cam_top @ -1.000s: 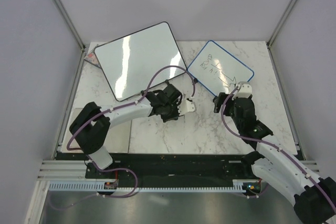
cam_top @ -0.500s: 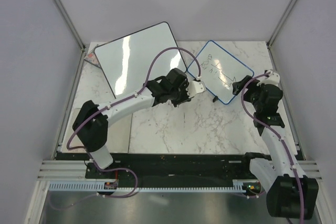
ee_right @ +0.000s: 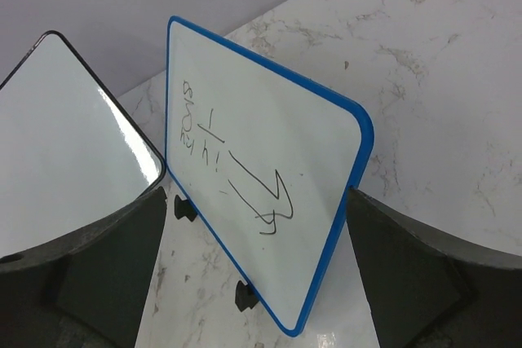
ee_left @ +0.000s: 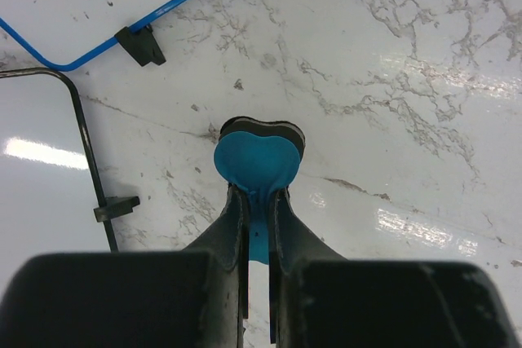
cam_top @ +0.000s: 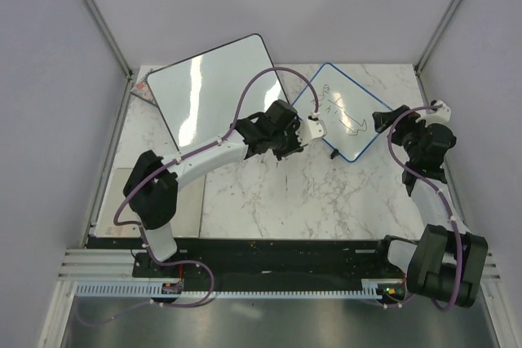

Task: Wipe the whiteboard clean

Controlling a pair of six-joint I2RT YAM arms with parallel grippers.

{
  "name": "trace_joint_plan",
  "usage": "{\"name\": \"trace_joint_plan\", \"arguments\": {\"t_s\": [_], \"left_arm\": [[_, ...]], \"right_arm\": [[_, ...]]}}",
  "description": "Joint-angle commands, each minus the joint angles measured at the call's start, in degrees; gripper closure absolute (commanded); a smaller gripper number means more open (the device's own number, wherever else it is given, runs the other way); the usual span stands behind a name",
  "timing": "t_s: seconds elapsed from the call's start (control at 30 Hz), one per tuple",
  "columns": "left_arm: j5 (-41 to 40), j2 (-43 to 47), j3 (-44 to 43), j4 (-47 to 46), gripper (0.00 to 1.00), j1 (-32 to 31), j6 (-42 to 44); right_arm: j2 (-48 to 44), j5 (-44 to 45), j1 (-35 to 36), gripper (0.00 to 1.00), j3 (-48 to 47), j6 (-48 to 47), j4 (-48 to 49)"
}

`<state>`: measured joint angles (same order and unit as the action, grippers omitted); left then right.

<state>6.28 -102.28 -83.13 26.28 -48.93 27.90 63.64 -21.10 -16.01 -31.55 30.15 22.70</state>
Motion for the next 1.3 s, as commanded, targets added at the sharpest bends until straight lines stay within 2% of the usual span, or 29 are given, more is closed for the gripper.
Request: {"name": "trace_joint_plan", "arguments": {"t_s": [0.0, 0.1, 0.13, 0.23, 0.3, 0.43, 0.57, 0.87, 1.1, 1.17, 1.27], "left_arm": [[1.6, -0.3, -1.4, -0.8, 0.98, 0.2, 0.2], [2.4, -0.1, -0.9, -0.7, 0.98, 0.2, 0.2], [2.7, 0.1, -0.7, -0.7, 0.98, 0.2, 0.3], [3.5, 0.2, -0.5, -0.7, 0.98, 0.2, 0.5], [3.9, 0.4, -0.5, -0.8, 0.98, 0.3, 0.5], [4.5, 0.0, -0.7, -0.9, 0.98, 0.4, 0.6], [4.4, -0.6, -0.8, -1.9, 0.98, 0.3, 0.0], [4.7, -2.0, -2.1, -3.3, 0.98, 0.8, -0.8], [4.5, -4.2, -2.7, -4.2, 0.98, 0.9, -1.7], [2.4, -4.9, -3.1, -5.4, 0.98, 1.1, -2.4], [1.1, -5.5, -4.3, -7.6, 0.98, 1.7, -4.1]], "right_arm": [[4.9, -2.0, -2.4, 0.02, -3.6, -0.9, 4.2], [9.7, -7.0, -6.4, 0.03, -1.7, 5.1, 11.3], [11.0, -8.5, -7.3, 0.04, -0.4, 9.2, 16.7], [15.7, -11.1, -9.0, 0.07, -0.3, 11.7, 22.5], [18.5, -11.9, -9.1, 0.07, -1.0, 11.7, 22.9], [23.5, -14.1, -8.8, 0.09, -1.7, 14.9, 29.6], [28.2, -13.1, -5.7, 0.09, -2.8, 15.4, 31.6], [33.7, -10.4, -4.0, 0.2, -4.4, 17.3, 37.8], [35.1, -11.1, -4.0, 0.34, -3.3, 18.1, 41.5], [35.7, -12.0, -4.0, 0.44, -2.6, 18.9, 42.6], [35.2, -12.5, -4.0, 0.47, -0.4, 18.6, 43.8]]}}
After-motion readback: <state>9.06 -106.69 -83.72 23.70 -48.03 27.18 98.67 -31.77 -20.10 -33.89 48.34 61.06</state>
